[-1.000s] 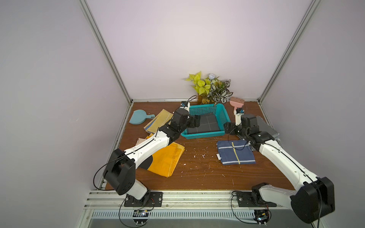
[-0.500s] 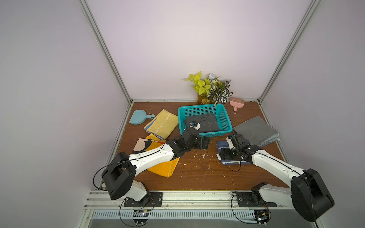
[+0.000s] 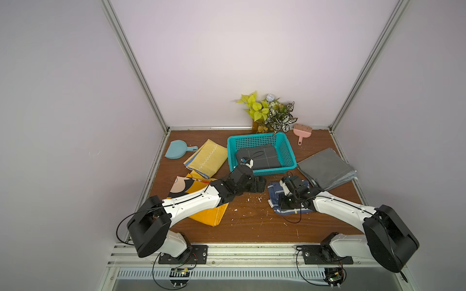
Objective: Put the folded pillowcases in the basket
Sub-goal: Pick up the pillowcase from the center of the board.
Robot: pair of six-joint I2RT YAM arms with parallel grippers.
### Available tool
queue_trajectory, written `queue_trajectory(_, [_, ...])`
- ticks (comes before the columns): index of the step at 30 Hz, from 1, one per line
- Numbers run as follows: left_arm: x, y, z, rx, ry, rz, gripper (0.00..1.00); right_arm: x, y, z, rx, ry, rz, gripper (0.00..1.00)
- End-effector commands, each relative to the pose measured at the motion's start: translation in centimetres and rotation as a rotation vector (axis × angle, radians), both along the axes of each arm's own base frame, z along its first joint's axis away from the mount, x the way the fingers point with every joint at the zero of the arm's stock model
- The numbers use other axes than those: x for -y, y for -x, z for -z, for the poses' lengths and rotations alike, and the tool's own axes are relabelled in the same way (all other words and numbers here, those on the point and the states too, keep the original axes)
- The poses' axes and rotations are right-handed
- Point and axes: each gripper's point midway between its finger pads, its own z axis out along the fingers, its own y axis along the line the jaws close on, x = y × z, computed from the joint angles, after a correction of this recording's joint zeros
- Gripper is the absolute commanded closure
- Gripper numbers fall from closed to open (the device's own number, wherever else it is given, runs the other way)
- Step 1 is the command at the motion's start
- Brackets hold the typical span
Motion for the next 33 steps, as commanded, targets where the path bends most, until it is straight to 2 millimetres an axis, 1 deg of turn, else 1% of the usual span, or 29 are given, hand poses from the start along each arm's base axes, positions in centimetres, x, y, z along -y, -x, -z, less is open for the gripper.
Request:
queue_trajectory(1, [-0.8,0.8,0.9,-0.034,-0.050,-0.012,0.01,-3.1,1.6,-1.2,-0.058,-0.095,-0.033,0.85])
queue_trajectory(4, [-1.6,1.5,2.2,-0.077,-0.089,-0.019,0.01,-5.9,1.8,-2.5,-0.056,-0.175,-0.060,0.77])
queue_trajectory(5, [-2.0,1.8,2.6,-0.089,-0.092,-0.025,0.01,-6.9,1.9,-3.0,-0.056,-0.206,-0.073,0.72])
queue_trajectory(6, [-2.3,2.0,2.9,-0.098,-0.090,-0.031,0.01,-7.8,2.0,-3.6,-0.056,-0.239,-0.087,0.62])
queue_trajectory(8, [-2.9,2.5,3.1,-0.107,-0.079,-0.044,0.01,-8.9,1.8,-5.1,-0.039,-0.285,-0.104,0.47])
queue_trajectory(9, [-3.2,2.8,3.1,-0.113,-0.073,-0.050,0.01,-9.0,1.7,-6.0,-0.024,-0.292,-0.110,0.40])
queue_trajectory(10, [-3.4,3.0,3.1,-0.115,-0.067,-0.054,0.00,-8.7,1.2,-7.0,0.007,-0.280,-0.106,0.35])
queue_trajectory(11, [-3.6,3.3,3.1,-0.123,-0.058,-0.053,0.00,-7.8,0.5,-8.0,0.047,-0.244,-0.093,0.30])
queue_trajectory(12, [-3.6,3.6,3.3,-0.134,-0.048,-0.051,0.00,-6.5,-0.4,-8.7,0.088,-0.196,-0.066,0.27])
queue_trajectory(13, [-3.4,3.9,3.4,-0.148,-0.034,-0.038,0.00,-5.3,-1.1,-9.3,0.122,-0.158,-0.045,0.24])
queue_trajectory(14, [-3.0,4.4,3.6,-0.168,-0.008,-0.014,0.00,-3.6,-1.8,-9.6,0.147,-0.111,-0.019,0.20])
queue_trajectory(15, [-2.4,4.9,3.9,-0.190,0.020,0.015,0.00,-1.8,-2.6,-9.7,0.162,-0.070,0.009,0.13])
queue_trajectory(16, [-1.7,5.5,4.0,-0.206,0.053,0.048,0.00,-0.3,-3.2,-9.5,0.170,-0.035,0.034,0.02])
queue_trajectory(18, [-0.2,6.6,4.4,-0.235,0.108,0.115,0.00,3.1,-4.3,-8.5,0.168,0.027,0.094,0.01])
queue_trajectory(21, [1.5,7.7,5.4,-0.274,0.141,0.167,0.00,6.1,-5.2,-6.9,0.148,0.056,0.164,0.01])
queue_trajectory(24, [3.1,8.6,6.2,-0.306,0.171,0.207,0.00,7.7,-5.8,-5.9,0.147,0.061,0.213,0.01])
queue_trajectory(27, [4.4,9.4,6.8,-0.336,0.219,0.240,0.00,8.5,-6.1,-4.8,0.140,0.039,0.249,0.01])
queue_trajectory(29, [4.4,9.5,7.6,-0.350,0.215,0.236,0.00,8.8,-5.9,-4.0,0.121,0.018,0.262,0.01])
queue_trajectory(33, [3.5,9.3,9.6,-0.360,0.121,0.211,0.00,9.2,-5.7,-2.9,0.101,0.002,0.280,0.01])
